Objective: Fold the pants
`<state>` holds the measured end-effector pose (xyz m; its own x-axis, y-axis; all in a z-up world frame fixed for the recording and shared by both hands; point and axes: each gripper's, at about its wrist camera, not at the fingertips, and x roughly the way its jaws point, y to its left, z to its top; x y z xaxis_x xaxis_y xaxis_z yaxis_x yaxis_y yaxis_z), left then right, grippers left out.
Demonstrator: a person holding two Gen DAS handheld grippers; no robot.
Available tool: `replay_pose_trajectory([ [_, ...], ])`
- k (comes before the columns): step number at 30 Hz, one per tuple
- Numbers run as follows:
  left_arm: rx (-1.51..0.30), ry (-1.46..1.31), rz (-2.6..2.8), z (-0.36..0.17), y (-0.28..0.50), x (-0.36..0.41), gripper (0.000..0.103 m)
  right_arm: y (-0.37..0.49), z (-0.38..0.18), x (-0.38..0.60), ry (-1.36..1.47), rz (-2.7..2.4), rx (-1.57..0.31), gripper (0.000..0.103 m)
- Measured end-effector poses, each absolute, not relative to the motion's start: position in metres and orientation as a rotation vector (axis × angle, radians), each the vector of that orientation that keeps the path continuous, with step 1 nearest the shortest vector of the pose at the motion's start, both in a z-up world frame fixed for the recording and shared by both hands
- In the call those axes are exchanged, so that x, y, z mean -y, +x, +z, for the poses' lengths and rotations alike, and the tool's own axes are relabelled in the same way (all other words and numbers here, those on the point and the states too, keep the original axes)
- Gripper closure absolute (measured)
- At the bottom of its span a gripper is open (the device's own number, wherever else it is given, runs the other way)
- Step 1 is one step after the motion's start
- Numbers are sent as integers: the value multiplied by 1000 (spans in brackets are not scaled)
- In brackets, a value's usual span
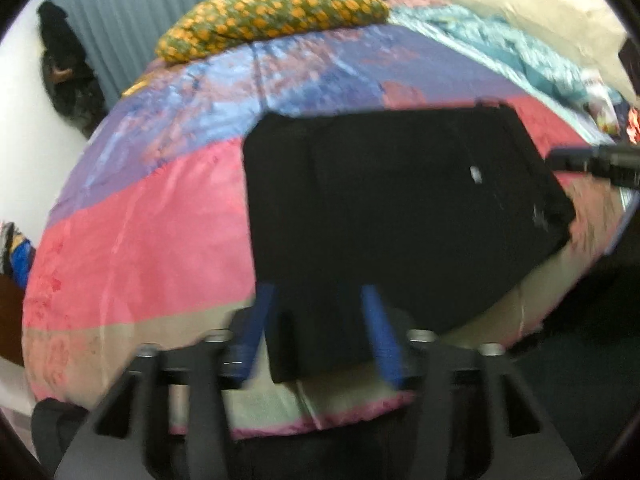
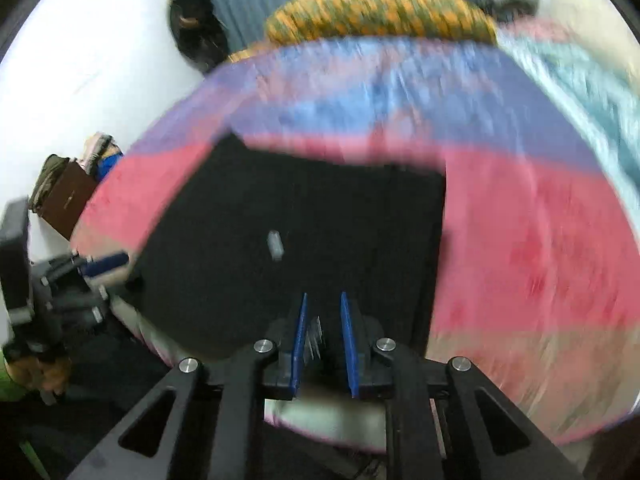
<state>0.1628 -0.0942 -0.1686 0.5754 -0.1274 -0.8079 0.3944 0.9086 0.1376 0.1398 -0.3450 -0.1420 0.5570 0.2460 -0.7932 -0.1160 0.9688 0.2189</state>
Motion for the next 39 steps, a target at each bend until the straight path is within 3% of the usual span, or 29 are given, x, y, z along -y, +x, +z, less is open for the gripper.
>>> replay_pose_trajectory([
  [5,-912,364,-259,-169,176,105,38,200,-113,347,111,194,-888,86],
  [11,-956,394,-221,-181,185,106,38,247,-173,352,81,117,-1033,86],
  [14,-966,383,-213,-180,188,104,38,232,-171,360,135,101,-1020,84],
  [16,-975,372,-215,-180,191,103,38,217,-162,359,140,94,-1008,69],
  [21,-1000,350,-238,-179,190,103,36,164,-138,342,92,148,-938,65],
  [23,-1006,342,-263,-178,187,98,25,146,-150,336,65,178,-981,57],
  [25,-1000,328,-258,-176,189,87,11,136,-175,343,71,172,-1102,55],
  [26,-996,296,-254,-174,194,74,10,129,-178,352,92,156,-1106,54],
  [27,-1000,270,-255,-173,198,66,10,126,-177,360,120,147,-1097,45],
  [28,-1021,212,-255,-173,208,51,10,120,-173,376,188,138,-1069,26],
  [30,-1056,117,-268,-176,225,34,9,116,-165,399,298,135,-1006,11],
  [35,-1194,-62,-402,-209,267,30,9,153,-196,422,501,227,-1068,14],
  [39,-1304,-126,-496,-236,280,51,8,179,-239,415,617,289,-1186,31],
])
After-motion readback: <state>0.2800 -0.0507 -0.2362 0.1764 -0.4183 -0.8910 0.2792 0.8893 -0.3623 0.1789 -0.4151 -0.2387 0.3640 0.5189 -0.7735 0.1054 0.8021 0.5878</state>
